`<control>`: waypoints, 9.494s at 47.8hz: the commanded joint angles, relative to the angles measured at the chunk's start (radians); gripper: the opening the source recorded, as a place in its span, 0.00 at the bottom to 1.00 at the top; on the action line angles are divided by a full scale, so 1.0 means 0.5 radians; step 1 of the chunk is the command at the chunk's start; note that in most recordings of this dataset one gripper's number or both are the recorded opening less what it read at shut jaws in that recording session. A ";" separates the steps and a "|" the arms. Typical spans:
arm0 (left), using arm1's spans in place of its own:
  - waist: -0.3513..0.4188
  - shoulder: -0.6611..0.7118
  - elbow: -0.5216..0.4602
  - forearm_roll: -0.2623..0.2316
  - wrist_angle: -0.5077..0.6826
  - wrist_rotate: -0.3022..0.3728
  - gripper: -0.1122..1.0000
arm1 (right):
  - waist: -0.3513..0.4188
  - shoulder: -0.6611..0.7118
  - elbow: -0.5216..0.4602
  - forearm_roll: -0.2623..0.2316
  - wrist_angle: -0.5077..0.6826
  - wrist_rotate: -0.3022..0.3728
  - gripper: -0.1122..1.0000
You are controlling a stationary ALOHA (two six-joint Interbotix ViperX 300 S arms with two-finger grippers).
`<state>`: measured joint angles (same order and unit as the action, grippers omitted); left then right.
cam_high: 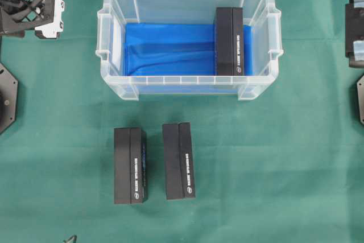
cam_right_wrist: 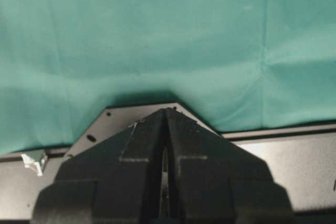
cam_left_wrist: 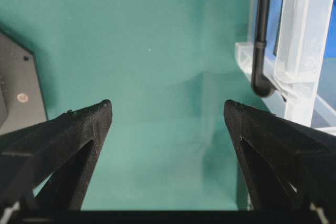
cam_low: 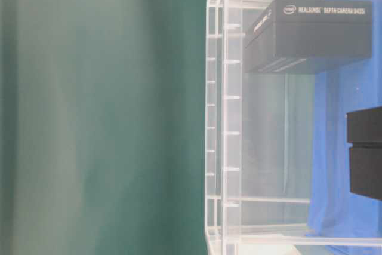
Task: Take the box out of the case with the left arm.
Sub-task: 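Move the open left gripper over the right pair of black boxes, then lower the left gripper around the right black boxes and close, then lift the gripped right box pair up out of the case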
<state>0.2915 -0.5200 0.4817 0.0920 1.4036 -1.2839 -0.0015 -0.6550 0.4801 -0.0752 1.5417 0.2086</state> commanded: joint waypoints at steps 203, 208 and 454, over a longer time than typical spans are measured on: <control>-0.242 2.083 -2.175 0.018 -0.178 0.107 0.89 | 0.000 0.003 -0.003 0.021 -0.031 0.000 0.11; -0.227 2.074 -2.141 0.018 -0.209 0.107 0.89 | 0.000 0.003 -0.003 0.018 -0.031 0.000 0.11; -0.291 1.829 -2.936 -0.025 0.601 -0.077 0.66 | -0.003 -0.009 0.009 0.021 0.009 0.003 0.11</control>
<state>0.1427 0.4525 -0.9618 0.0752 1.7073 -1.3208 -0.0015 -0.6581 0.4939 -0.0660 1.5447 0.2086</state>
